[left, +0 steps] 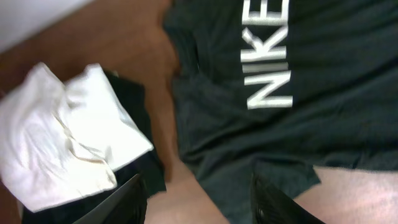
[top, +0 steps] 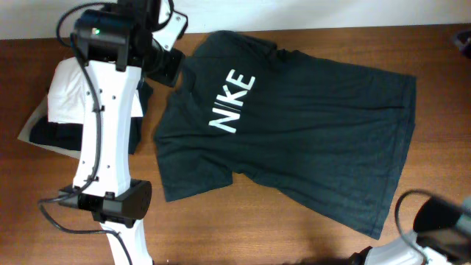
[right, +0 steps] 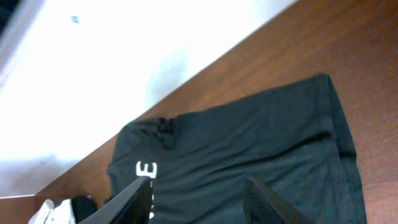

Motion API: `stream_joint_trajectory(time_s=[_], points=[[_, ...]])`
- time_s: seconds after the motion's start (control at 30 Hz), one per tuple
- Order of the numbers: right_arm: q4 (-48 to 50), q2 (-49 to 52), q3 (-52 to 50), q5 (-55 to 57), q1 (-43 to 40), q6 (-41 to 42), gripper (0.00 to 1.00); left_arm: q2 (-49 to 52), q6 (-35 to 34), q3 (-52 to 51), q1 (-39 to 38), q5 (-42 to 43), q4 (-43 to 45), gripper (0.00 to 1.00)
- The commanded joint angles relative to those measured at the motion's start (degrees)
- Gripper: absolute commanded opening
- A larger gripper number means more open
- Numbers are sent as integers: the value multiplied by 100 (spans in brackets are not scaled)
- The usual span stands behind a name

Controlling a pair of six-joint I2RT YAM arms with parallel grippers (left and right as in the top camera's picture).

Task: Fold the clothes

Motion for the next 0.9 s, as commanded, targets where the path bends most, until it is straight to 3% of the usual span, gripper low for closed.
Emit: stream_joint_trajectory(time_s=[0.0,0.23,0.43,0.57,0.77,0.87], points=[[-291,-420,48,-92,-22,-96,52,-811,-168,-643,57,-85,-7,54],[-1403,-651,4,-57,17,-280,53,-1696,-592,-3908,313,525,96,55],[-1482,-584,-743,820,424,-356,58,-1692,-743,-7031,315,992,2033,58],[-1126,-581,-1606,839,577,-358,60,-1692,-1045,-8168,315,994,3327,67],[-396,-581,-3198,859,577,-354,61,-1663,-1303,-9291,313,949,4782,68],[-136,-581,-3790,1073,577,-350,61,-1539,-1300,-9490,313,944,5064,67]])
